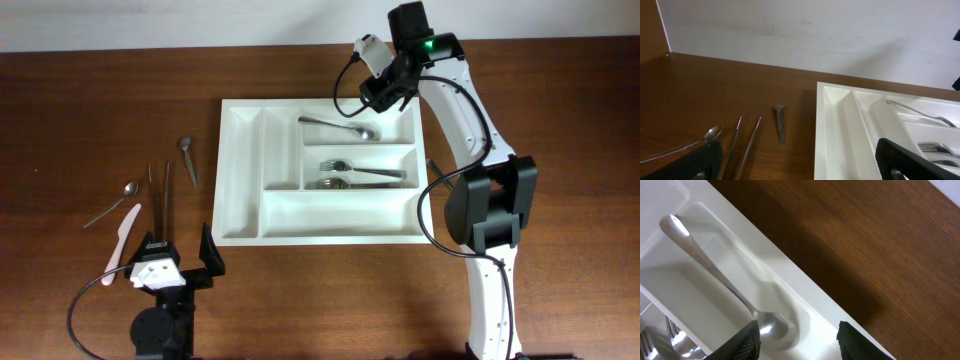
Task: Pack container
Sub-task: 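Carry the spoon with the right gripper into the top compartment, then lower the spoon and open the right gripper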
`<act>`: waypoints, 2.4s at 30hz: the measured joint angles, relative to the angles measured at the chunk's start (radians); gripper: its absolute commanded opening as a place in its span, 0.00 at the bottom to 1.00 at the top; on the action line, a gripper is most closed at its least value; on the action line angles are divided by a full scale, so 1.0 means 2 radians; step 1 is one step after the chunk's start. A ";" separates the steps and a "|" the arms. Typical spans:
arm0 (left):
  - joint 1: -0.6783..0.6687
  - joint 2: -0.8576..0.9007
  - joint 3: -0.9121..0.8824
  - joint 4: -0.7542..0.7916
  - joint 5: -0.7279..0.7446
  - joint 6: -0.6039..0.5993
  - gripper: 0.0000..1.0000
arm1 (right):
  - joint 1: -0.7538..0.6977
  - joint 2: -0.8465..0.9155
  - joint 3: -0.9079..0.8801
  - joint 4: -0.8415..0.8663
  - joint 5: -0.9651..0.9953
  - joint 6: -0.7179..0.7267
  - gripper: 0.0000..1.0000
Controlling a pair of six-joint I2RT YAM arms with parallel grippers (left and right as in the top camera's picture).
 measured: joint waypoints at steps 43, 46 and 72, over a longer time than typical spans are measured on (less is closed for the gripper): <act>0.000 0.000 0.000 0.000 0.000 0.000 0.99 | 0.035 0.053 -0.014 -0.033 -0.003 0.002 0.50; 0.000 0.000 0.000 0.000 0.000 0.000 0.99 | 0.035 0.055 -0.014 -0.033 -0.003 0.002 0.50; 0.000 0.000 0.000 0.000 0.000 0.000 0.99 | -0.010 0.070 -0.015 -0.032 0.037 0.013 0.50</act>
